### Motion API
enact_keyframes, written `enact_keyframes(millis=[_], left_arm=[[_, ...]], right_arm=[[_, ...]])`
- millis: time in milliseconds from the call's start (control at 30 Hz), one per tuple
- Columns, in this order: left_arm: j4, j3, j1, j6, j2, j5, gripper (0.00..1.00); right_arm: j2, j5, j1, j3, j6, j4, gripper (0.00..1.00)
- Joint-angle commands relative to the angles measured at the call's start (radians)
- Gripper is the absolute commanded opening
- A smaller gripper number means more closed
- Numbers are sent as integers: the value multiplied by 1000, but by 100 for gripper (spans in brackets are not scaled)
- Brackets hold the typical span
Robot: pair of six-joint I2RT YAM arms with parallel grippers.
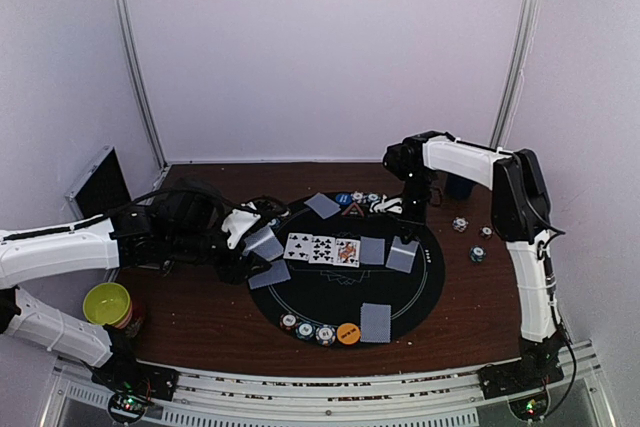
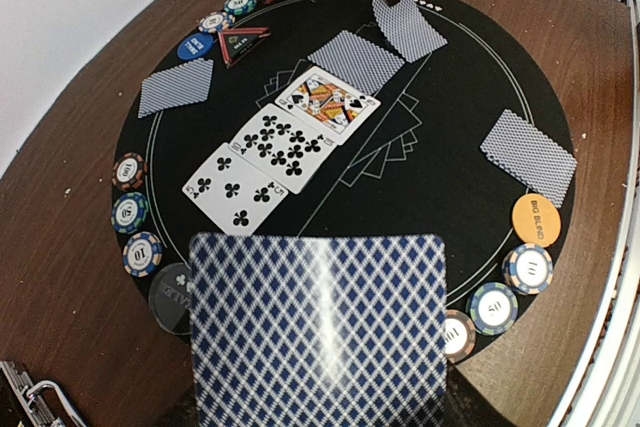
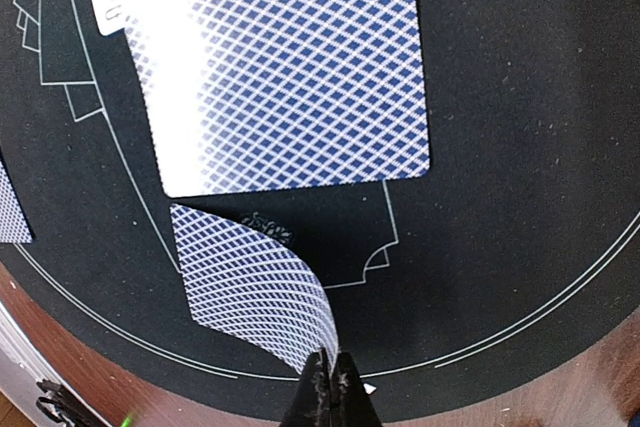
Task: Distribute texas hold em gaming equipment
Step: Place the poker card in the community card area.
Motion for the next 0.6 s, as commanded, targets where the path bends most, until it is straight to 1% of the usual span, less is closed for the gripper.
enact_keyframes(millis=[0,167,300,567], left_arm=[[39,13,0,8,-2,-3,59],[40,13,-1,8,-1,-3,59],[39,13,0,8,-2,-3,59],[39,13,0,8,0,-3,59]], right_arm=[[18,55,17,29,5,30,0],[25,81,27,23,7,51,0],[35,114,39,18,10,66,5],[40,137,52,22,10,88,6]])
